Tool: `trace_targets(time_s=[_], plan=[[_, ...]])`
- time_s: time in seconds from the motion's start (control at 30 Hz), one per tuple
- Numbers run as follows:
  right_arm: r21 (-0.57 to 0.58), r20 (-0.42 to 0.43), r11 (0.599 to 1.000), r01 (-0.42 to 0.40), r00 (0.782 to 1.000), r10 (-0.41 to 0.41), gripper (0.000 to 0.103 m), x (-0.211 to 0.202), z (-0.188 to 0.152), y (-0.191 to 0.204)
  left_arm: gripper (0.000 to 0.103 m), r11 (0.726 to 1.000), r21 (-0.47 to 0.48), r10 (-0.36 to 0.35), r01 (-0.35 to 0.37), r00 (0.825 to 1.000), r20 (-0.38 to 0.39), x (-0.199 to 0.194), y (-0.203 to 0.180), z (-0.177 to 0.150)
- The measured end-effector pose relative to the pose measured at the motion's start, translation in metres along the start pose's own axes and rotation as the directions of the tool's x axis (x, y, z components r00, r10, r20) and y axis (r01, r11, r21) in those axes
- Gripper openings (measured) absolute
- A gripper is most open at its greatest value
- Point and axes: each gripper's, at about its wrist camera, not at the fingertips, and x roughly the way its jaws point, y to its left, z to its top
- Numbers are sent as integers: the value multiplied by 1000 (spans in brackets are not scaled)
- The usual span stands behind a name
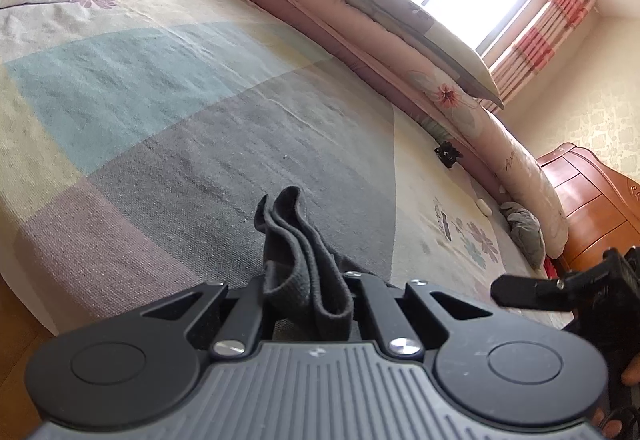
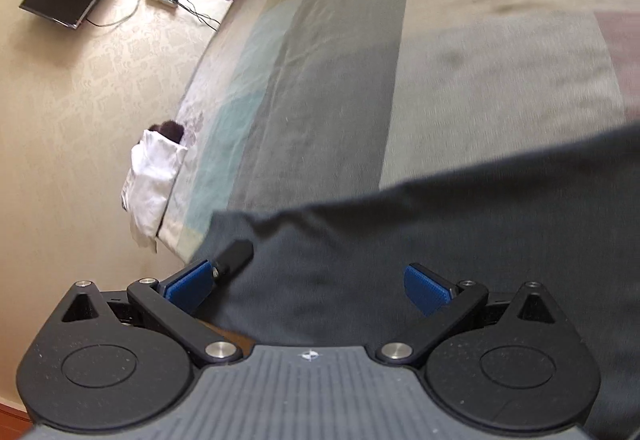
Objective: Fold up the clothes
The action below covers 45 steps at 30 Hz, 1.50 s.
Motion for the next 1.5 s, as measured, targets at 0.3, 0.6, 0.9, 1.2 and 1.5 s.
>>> trace_targets(time_s=[0.3, 0.6, 0.9, 1.2, 1.5], plan=[[35, -87, 999, 4, 996, -1, 103, 1, -42, 0, 3, 1000, 29, 0, 0, 1000, 5, -5, -13, 3], [70, -21, 997, -12, 1000, 14, 103, -43, -41, -11, 3, 997, 73, -18, 18, 1000, 3, -7, -37, 8], [123, 225, 991, 46, 972, -73, 103, -150, -24, -66, 3, 986, 161, -48, 50, 999, -22, -12, -92, 8], [231, 337, 973, -10, 939, -71, 103, -221, -48, -132, 3, 975, 211, -49, 66, 995, -85, -1, -155, -1], [304, 406, 950, -62, 911, -70, 103, -248, -55, -165, 3, 947, 305, -58, 102, 987, -150, 25, -213, -28]])
